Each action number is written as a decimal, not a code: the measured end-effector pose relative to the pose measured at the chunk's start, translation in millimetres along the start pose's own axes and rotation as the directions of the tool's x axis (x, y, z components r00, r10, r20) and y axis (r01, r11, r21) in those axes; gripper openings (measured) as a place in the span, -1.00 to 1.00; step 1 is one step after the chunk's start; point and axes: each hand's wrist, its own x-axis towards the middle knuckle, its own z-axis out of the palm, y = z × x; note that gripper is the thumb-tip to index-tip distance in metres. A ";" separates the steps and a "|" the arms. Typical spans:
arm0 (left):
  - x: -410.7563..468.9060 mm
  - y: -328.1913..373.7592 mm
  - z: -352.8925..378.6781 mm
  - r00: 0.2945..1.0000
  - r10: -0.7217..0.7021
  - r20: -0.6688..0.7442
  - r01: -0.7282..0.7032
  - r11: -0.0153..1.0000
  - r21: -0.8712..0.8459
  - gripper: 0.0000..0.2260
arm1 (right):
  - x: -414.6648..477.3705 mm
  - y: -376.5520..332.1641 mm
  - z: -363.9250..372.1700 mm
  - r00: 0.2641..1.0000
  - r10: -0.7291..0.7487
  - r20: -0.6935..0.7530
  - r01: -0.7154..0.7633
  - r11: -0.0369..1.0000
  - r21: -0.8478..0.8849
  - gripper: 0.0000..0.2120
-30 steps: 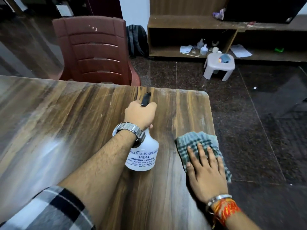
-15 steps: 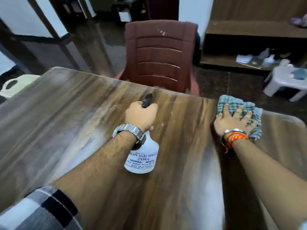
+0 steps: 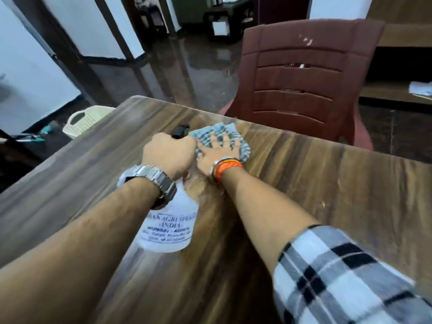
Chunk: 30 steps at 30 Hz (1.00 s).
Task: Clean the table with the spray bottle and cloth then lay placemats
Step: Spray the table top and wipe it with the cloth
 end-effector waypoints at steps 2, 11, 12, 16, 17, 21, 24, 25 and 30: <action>2.3 -10.8 -7.2 1.000 -0.004 0.000 0.004 1.000 -0.009 -0.54 | 7.5 -15.3 2.6 1.000 -0.019 -0.005 0.019 1.000 0.024 -0.51; -44.1 -3.1 25.2 0.991 -0.014 0.133 0.019 0.999 -0.035 -0.84 | -18.1 74.7 -20.6 0.963 0.263 -0.067 -0.256 0.962 0.089 -0.46; -51.5 2.2 32.7 0.988 -0.008 0.154 0.016 0.999 -0.050 -0.85 | -28.3 99.5 -26.2 0.944 0.322 -0.067 -0.315 0.944 0.093 -0.46; -82.0 21.7 60.0 0.977 0.021 0.211 -0.015 0.999 -0.029 -0.82 | -87.8 195.2 -44.6 0.847 0.523 -0.092 -0.512 0.850 0.120 -0.47; -91.1 27.2 67.0 0.975 0.021 0.222 -0.014 0.999 -0.029 -0.81 | -108.8 218.9 -49.4 0.820 0.563 -0.103 -0.551 0.825 0.126 -0.47; -128.9 47.9 89.1 0.965 0.044 0.260 -0.043 0.999 -0.007 -0.77 | -202.3 311.0 -61.9 0.712 0.692 -0.123 -0.679 0.722 0.135 -0.48; -159.0 62.9 103.6 0.956 0.065 0.285 -0.063 0.998 -0.017 -0.79 | -277.0 378.5 -74.2 0.603 0.789 -0.119 -0.774 0.615 0.150 -0.48; -168.3 66.7 106.9 0.953 0.070 0.294 -0.067 0.998 -0.021 -0.80 | -299.3 396.1 -76.7 0.571 0.814 -0.108 -0.799 0.581 0.155 -0.47; -208.6 77.4 111.0 0.944 0.089 0.317 -0.091 0.996 -0.006 -0.82 | -358.2 424.3 -77.1 0.518 0.851 -0.085 -0.832 0.525 0.178 -0.47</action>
